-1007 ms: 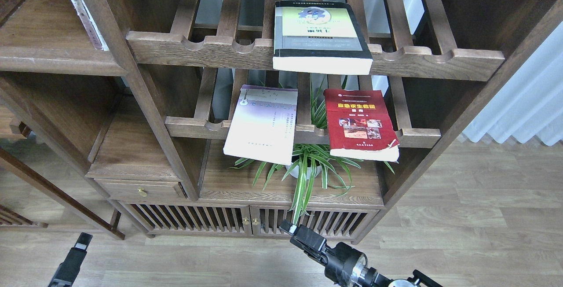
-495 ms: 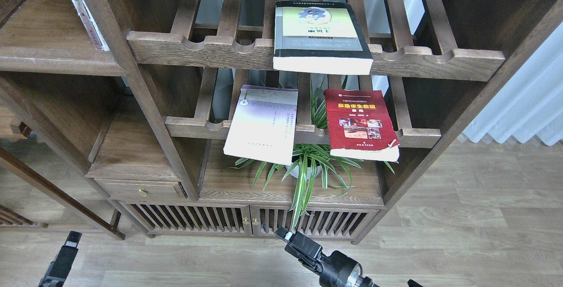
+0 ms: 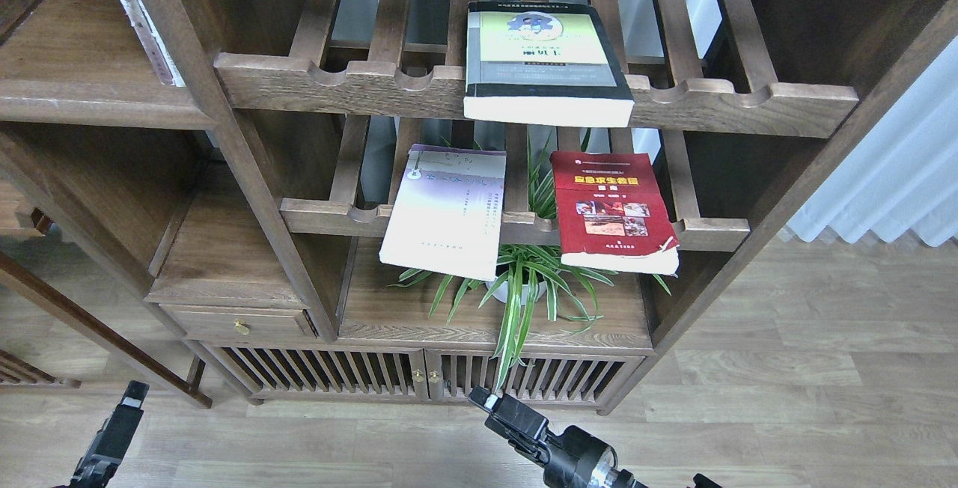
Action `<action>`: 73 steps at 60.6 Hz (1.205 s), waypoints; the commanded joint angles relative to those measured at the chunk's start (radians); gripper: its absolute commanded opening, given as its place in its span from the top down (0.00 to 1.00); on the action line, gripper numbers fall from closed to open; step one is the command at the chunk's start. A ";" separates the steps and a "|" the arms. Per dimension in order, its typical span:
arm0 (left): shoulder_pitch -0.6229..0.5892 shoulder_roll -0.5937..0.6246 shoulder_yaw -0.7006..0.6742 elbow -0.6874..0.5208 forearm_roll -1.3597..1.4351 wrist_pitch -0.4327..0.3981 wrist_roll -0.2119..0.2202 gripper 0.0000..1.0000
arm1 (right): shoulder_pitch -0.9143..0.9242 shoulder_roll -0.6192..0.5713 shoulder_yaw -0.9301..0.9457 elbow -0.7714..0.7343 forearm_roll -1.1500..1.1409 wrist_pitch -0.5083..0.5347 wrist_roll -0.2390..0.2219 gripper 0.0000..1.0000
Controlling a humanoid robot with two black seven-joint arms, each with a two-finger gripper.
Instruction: Organize books on shelf
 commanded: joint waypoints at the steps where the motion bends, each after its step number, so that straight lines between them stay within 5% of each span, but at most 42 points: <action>1: 0.000 -0.003 -0.002 0.004 -0.014 0.000 -0.008 0.00 | 0.003 0.000 0.002 0.045 0.028 0.000 0.114 0.00; 10: 0.000 -0.003 -0.002 0.027 -0.082 0.000 -0.006 0.00 | 0.008 0.000 0.012 0.134 0.036 0.000 0.249 0.00; 20: 0.000 -0.002 -0.001 0.057 -0.091 0.000 -0.005 0.00 | 0.011 0.000 0.015 0.200 0.038 0.000 0.332 0.00; 36: -0.001 -0.003 -0.002 0.076 -0.093 0.000 -0.006 0.00 | 0.016 0.000 0.018 0.201 0.065 0.000 0.357 0.00; 43: -0.001 -0.002 -0.004 0.076 -0.093 0.000 -0.008 0.00 | 0.036 0.000 0.024 0.198 0.169 0.000 0.413 0.00; 68: -0.003 -0.005 -0.006 0.076 -0.093 0.000 -0.008 0.00 | 0.043 0.000 0.140 0.171 0.205 0.000 0.418 0.01; 73: -0.003 -0.005 -0.006 0.076 -0.093 0.000 -0.008 0.00 | 0.043 0.000 0.156 0.162 0.225 0.000 0.418 0.08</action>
